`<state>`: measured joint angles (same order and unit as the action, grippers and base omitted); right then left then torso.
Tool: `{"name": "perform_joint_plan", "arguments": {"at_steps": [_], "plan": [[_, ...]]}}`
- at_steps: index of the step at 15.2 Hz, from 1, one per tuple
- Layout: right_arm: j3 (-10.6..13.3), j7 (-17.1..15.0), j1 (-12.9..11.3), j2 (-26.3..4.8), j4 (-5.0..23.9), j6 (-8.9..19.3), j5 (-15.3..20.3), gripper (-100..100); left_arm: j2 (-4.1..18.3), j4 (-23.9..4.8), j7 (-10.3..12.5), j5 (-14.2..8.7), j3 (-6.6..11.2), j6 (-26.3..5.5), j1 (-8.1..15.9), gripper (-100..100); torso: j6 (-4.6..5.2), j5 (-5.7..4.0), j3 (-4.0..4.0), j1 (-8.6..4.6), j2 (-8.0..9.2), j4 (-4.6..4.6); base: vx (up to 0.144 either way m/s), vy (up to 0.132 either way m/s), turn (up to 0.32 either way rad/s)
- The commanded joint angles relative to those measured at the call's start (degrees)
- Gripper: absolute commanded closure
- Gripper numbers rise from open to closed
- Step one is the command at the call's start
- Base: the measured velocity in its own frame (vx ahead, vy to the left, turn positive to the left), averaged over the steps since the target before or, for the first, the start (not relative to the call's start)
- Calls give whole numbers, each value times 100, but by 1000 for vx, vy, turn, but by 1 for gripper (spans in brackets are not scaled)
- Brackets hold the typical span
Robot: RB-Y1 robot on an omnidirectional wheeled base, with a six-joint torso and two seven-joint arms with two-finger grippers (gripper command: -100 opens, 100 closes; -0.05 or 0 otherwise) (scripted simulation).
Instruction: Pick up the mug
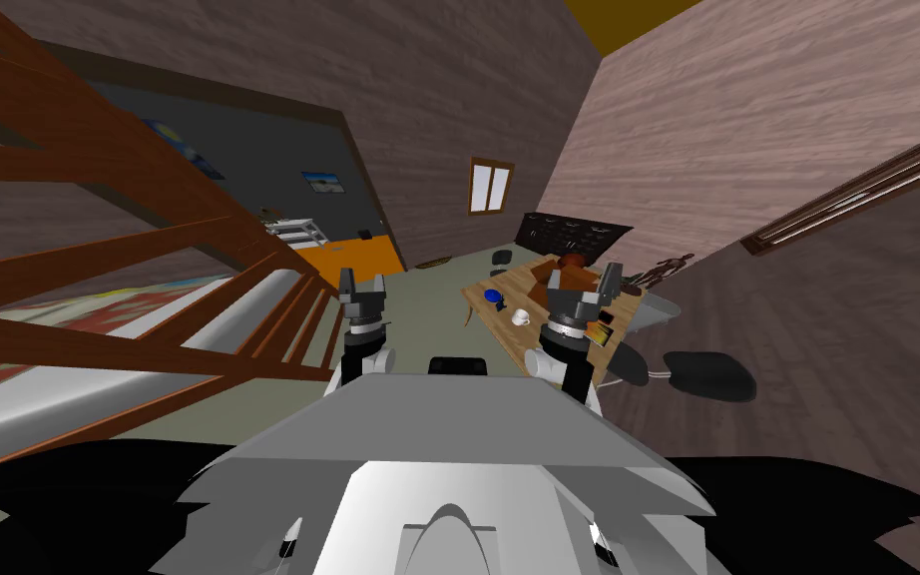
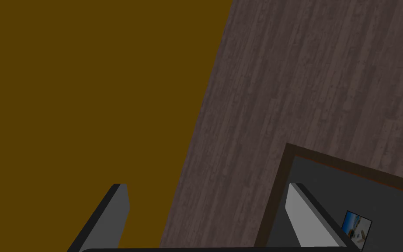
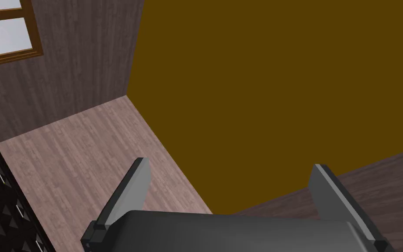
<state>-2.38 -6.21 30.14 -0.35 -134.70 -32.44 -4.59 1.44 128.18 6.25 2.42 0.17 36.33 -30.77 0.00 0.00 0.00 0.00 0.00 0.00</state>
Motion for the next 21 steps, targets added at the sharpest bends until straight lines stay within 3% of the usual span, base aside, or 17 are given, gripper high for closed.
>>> {"name": "perform_joint_plan", "arguments": {"at_steps": [1, 4, 5, 7, 9, 16, 21], "plan": [[-32, -81, -14, -173, 41, 87, -11, -100, 0, 0, 0, 0, 0, 0, 0, 0, 0, 0, 0, 0, 0, 0, -2, 18, 15], [-160, -405, -70, -552, 206, 439, -55, -100, 0, 0, 0, 0, 0, 0, 0, 0, -1, 3, -1, 15, -2, -1, 9, 50, 34], [-160, -405, -70, -552, 206, 439, -55, -100, -1, 0, 0, 0, -1, 0, 0, 0, -1, 4, -3, 18, -5, -1, 20, 55, 22], [-293, -707, -128, -790, 377, 753, -101, -100, 0, 0, 0, 0, -1, 0, 0, 0, -1, 4, -6, 18, -11, -2, 37, 44, 32], [-293, -743, -128, -790, 377, 805, -101, -100, 0, 0, 0, 0, 0, 0, 0, 0, -1, 3, -10, 15, -18, -4, 38, 33, 20], [-655, -1557, -283, -1213, 845, 1682, -228, -100, 0, 0, 0, 0, 0, 0, 0, 0, -1, 2, -12, 11, -20, -5, 39, 33, 32], [-763, -1932, -329, -1309, 984, 2098, -267, -100, 0, 0, 0, 0, 0, 0, 0, 0, 0, 2, -11, 9, -19, -4, 37, 27, 22]]}}
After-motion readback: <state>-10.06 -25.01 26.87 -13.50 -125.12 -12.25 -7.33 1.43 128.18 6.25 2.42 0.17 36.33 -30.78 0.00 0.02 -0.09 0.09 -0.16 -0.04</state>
